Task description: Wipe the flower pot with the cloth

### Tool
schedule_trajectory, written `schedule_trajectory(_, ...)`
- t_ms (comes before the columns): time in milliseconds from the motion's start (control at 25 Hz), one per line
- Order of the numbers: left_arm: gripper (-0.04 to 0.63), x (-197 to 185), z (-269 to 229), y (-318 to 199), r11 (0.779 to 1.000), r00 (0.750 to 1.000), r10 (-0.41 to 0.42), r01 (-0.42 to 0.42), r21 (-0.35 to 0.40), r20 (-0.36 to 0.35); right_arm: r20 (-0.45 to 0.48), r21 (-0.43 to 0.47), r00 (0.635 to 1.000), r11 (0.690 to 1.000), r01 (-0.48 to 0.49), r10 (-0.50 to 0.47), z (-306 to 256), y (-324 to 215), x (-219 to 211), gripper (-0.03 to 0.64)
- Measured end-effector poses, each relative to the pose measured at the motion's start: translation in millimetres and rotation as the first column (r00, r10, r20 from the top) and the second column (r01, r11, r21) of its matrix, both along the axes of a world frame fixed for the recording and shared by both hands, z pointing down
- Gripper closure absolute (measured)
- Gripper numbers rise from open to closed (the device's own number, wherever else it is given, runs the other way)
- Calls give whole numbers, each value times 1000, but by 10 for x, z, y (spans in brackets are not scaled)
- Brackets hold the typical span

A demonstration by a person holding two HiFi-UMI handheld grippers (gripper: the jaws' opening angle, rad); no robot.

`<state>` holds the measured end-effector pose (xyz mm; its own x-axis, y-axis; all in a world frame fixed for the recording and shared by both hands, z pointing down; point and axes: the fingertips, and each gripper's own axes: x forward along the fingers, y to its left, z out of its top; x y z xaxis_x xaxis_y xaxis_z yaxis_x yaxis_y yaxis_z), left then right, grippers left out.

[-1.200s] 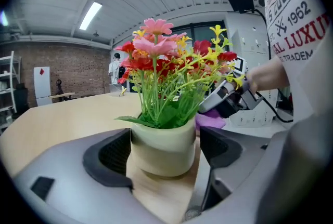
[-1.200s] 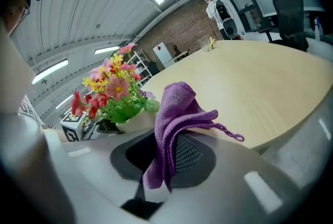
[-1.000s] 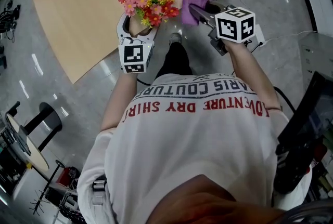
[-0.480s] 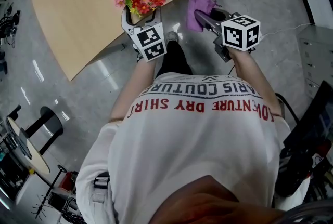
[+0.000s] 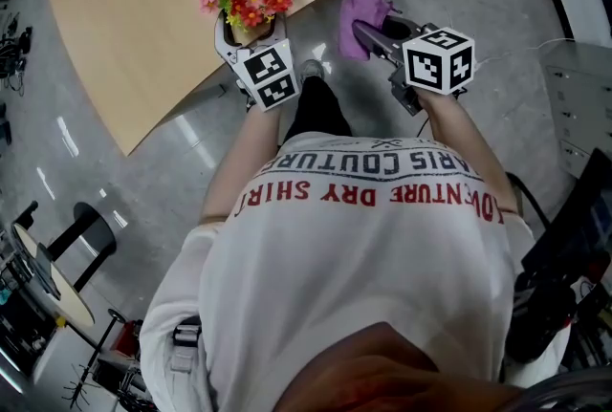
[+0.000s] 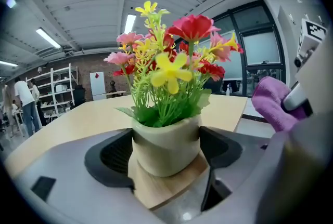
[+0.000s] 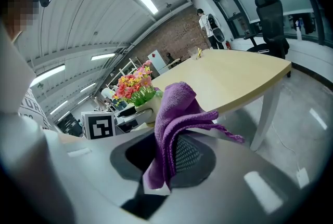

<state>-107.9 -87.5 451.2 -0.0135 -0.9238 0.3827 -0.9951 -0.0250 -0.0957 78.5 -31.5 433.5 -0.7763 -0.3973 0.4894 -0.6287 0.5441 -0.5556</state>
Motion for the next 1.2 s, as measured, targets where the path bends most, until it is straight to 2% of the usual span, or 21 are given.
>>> schedule_trajectory(200, 190, -6, -87, 52, 993, 993, 117, -117, 9, 2, 23, 6, 1000, 1000, 10, -10, -86, -40, -93, 571)
schedule_trajectory(440, 190, -87, -91, -61, 963, 963, 269, -269, -5, -7, 52, 4, 998, 999, 36, -36, -112, -365, -329, 571)
schedule_trajectory(560, 190, -64, 15, -179, 931, 931, 365, -365, 0, -12, 73, 4, 995, 998, 62, -62, -15, -608, -448, 571)
schedule_trajectory(800, 190, -24, 31, -135, 845, 845, 534, -534, -2, -15, 115, -6, 988, 994, 106, -104, -36, -792, -683, 571)
schedule_trajectory(920, 190, -35, 55, -117, 821, 821, 570, -570, -11, -18, 121, -27, 985, 992, 123, -119, 8, -845, -771, 571)
schedule_trajectory(1080, 190, -54, 64, -118, 810, 810, 586, -586, -21, -20, 152, -48, 977, 986, 160, -152, -23, -865, -929, 571)
schedule_trajectory(1200, 191, -75, 63, -124, 808, 808, 589, -589, -24, -22, 142, -55, 974, 981, 189, -180, 15, -889, -1033, 571)
